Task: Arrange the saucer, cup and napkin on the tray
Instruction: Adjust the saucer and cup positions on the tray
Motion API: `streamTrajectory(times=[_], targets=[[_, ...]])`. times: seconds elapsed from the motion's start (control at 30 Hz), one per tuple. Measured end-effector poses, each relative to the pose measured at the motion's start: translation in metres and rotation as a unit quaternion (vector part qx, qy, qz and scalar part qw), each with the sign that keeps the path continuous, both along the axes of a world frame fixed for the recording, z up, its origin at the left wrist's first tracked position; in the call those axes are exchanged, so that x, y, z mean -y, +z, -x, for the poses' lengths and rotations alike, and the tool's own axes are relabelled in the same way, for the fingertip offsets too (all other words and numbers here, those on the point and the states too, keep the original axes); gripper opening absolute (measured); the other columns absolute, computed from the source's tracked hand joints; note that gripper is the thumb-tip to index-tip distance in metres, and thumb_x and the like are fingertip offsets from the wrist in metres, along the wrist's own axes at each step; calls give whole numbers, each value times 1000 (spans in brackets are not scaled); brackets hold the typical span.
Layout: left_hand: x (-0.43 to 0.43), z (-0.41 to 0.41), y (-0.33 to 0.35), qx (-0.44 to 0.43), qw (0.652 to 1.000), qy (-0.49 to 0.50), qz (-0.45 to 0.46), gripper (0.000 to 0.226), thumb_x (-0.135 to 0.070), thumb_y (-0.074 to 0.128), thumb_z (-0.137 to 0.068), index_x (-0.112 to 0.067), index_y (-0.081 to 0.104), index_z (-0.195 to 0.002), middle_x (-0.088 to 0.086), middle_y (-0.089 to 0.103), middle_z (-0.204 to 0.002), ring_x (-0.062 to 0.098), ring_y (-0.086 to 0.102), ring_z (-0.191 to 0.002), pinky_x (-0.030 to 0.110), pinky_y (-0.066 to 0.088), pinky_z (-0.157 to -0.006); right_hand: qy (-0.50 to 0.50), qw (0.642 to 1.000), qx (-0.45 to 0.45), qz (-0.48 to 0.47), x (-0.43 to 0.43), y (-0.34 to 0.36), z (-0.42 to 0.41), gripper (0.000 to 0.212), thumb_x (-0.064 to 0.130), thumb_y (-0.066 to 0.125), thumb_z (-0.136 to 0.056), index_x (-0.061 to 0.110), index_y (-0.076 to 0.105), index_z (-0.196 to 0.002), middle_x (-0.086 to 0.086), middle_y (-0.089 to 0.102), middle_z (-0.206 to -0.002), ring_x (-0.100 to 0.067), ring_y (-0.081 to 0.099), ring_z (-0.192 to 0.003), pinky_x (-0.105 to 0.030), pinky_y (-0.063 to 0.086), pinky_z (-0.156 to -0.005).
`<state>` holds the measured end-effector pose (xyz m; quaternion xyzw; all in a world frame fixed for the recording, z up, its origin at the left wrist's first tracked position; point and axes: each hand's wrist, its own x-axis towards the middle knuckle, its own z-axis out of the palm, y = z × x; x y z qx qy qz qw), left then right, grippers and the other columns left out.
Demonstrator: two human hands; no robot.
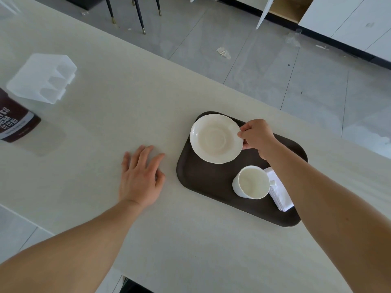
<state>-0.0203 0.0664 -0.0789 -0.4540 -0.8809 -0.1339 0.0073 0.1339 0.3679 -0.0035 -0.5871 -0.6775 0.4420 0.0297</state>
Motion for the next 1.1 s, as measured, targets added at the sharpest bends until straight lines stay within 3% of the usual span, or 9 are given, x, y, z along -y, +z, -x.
streamTrajectory(times=[0.23, 0.4, 0.57, 0.77, 1.1], targets=[[1, 1, -1, -2, 1000, -2, 6, 44, -28, 39, -88, -26, 57, -128, 11, 50, -144, 33, 40, -141, 58, 24, -119, -22, 1000, -12, 9, -2, -1, 1, 17, -2, 63, -89, 11, 63, -79, -10, 71, -84, -28, 74, -69, -37, 63, -65], [1, 1, 0, 1, 1000, -2, 10, 44, -28, 40, -88, -26, 57, -128, 11, 51, -144, 33, 40, -141, 58, 24, -119, -52, 998, -23, 19, -3, -2, 2, 16, -2, 64, -88, 11, 65, -78, -9, 73, -82, -26, 75, -60, -31, 61, -54], [0, 0, 2, 7, 1000, 2, 17, 44, -28, 40, -87, -26, 58, -128, 11, 51, -144, 33, 40, -141, 58, 24, -119, -69, 997, -31, 27, -3, -4, 3, 14, -2, 66, -87, 10, 66, -79, -9, 73, -83, -27, 75, -61, -40, 64, -65], [0, -1, 3, 8, 1000, 1, 12, 44, -28, 39, -88, -25, 59, -128, 11, 52, -144, 33, 40, -141, 58, 24, -119, -79, 996, -38, 33, -1, -5, 3, 14, -2, 66, -88, 10, 65, -80, -9, 72, -84, -25, 75, -58, -39, 64, -63], [1, -1, 5, 13, 1000, 2, 13, 45, -27, 40, -88, -24, 60, -128, 12, 52, -144, 33, 40, -142, 58, 23, -120, -97, 993, -54, 47, 0, -5, 3, 13, -4, 66, -88, 8, 65, -82, -12, 71, -91, -30, 74, -70, -44, 64, -66]])
